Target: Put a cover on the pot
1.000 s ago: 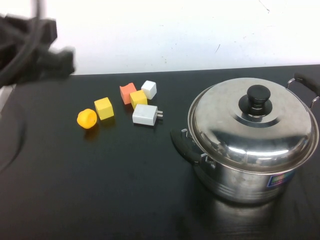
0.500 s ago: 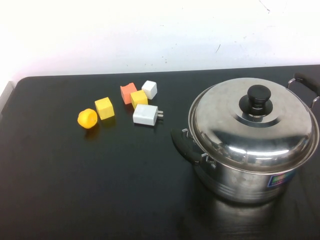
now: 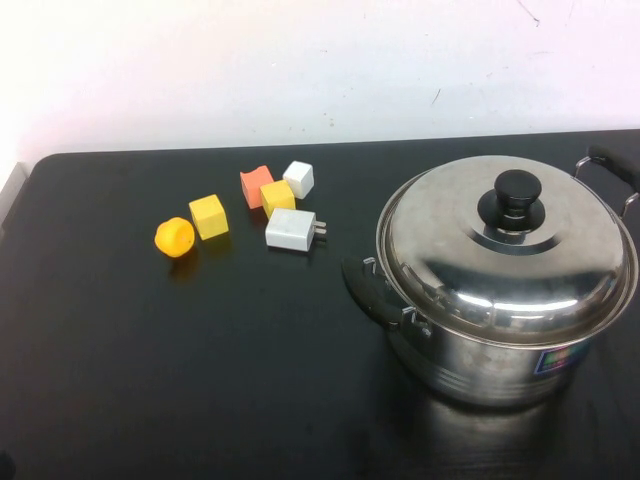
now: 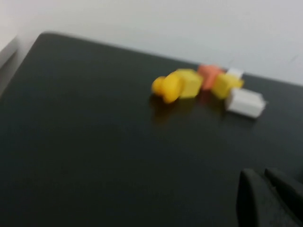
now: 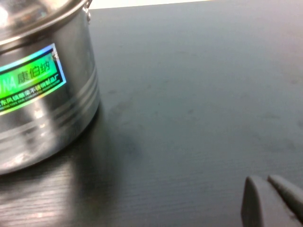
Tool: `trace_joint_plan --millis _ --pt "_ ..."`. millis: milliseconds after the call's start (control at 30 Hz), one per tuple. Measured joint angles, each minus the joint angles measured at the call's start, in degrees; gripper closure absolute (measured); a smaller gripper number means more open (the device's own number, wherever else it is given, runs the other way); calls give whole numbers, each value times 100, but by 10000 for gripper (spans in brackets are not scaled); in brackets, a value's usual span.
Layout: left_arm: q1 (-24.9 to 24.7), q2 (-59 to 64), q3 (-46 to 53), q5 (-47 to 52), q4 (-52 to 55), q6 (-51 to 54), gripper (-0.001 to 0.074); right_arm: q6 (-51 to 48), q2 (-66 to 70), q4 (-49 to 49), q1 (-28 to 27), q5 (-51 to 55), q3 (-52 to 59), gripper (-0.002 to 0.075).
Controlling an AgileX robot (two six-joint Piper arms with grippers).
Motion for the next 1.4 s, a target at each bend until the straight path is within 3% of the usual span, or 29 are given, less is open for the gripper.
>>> trace_joint_plan --millis 267,833,1133,1400 --pt "375 -39 205 542 -96 0 736 0 0 0 0 0 0 728" --pt "377 -48 195 649 -437 26 736 0 0 0 0 0 0 728" --pt "377 -48 195 653 -465 942 736 0 0 0 0 0 0 728" --pt "377 -48 195 662 -374 1051 736 0 0 0 0 0 0 728"
